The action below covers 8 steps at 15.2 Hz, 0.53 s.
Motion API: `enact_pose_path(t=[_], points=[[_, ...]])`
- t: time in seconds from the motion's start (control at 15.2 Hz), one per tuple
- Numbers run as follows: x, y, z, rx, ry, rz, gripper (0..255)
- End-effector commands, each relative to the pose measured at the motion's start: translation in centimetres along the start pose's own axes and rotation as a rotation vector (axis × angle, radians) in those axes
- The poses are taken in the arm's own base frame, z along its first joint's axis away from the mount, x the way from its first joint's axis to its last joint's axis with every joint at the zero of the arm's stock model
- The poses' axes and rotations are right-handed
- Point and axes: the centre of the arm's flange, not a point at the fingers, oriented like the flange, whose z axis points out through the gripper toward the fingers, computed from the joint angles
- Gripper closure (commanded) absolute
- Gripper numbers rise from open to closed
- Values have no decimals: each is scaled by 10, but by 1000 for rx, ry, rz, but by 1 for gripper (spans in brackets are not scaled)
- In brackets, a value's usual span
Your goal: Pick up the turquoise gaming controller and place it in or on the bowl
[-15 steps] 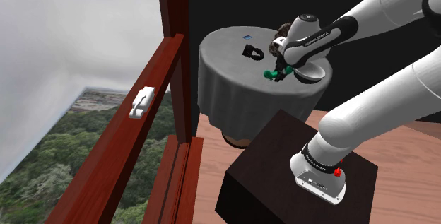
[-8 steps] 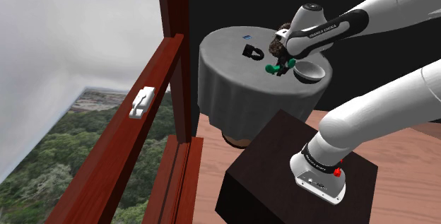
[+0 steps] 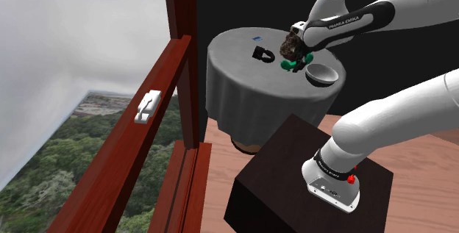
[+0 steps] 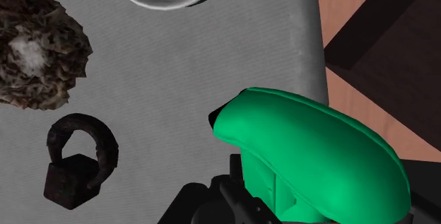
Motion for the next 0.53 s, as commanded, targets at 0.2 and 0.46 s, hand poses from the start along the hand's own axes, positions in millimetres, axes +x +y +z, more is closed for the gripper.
enact_pose_path(t=[0.2,0.46], points=[[-52,33,9,0,0,-1,255],[-96,61,18,0,0,-1,255]])
